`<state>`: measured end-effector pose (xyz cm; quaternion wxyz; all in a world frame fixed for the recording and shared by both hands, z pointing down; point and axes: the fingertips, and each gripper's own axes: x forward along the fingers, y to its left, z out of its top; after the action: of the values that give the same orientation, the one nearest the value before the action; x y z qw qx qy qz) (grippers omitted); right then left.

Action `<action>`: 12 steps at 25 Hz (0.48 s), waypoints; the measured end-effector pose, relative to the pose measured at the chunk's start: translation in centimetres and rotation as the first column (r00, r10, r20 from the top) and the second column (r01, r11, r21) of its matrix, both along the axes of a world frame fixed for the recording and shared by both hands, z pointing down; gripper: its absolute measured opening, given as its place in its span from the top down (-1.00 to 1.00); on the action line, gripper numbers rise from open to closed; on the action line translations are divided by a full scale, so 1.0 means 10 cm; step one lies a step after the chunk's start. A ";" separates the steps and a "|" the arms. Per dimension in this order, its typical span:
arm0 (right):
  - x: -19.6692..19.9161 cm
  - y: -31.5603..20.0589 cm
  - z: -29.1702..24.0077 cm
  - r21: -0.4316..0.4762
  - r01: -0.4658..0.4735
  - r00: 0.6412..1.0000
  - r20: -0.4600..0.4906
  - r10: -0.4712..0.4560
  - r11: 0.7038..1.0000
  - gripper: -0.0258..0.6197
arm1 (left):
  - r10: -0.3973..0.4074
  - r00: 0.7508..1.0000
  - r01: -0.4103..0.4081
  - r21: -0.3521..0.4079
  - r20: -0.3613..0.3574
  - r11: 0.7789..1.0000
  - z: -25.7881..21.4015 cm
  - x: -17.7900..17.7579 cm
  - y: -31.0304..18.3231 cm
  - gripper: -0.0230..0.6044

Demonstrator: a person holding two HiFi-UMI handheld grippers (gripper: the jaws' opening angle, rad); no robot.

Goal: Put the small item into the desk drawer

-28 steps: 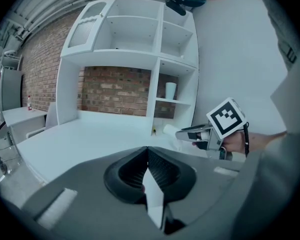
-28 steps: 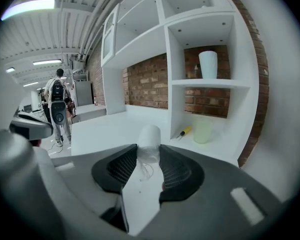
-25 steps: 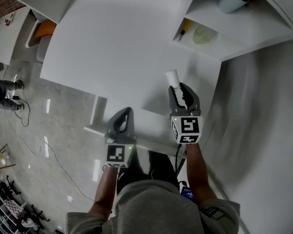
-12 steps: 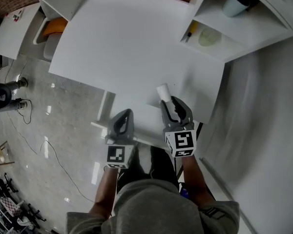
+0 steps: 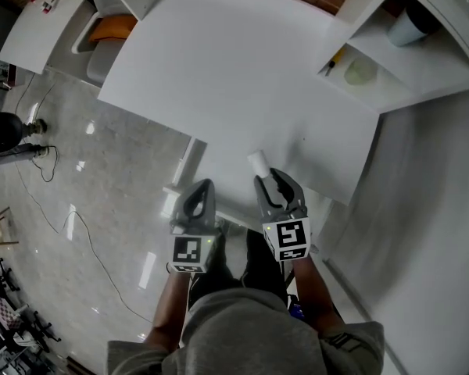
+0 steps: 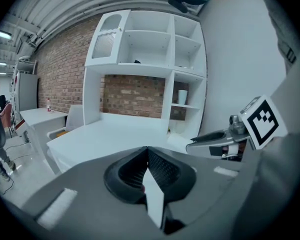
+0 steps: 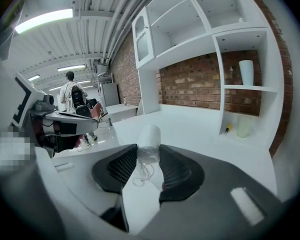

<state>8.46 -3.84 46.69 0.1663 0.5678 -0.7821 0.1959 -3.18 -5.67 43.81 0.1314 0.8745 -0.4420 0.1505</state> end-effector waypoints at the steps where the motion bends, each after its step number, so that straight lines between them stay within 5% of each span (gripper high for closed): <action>1: -0.08 -0.01 0.01 -0.001 0.015 1.000 -0.002 -0.015 1.000 0.47 | -0.011 1.000 0.011 -0.003 -0.001 1.000 0.01 -0.06 0.00 0.89; 12: -1.01 -0.14 0.38 -0.046 0.201 0.979 -0.019 -0.202 0.979 0.46 | -0.127 0.992 0.127 -0.047 0.008 0.991 0.33 -0.81 -0.05 0.89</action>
<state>-1.67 -5.24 50.51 0.2069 0.4842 -0.8290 0.1884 -11.24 -6.12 47.09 0.1602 0.8407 -0.4936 0.1546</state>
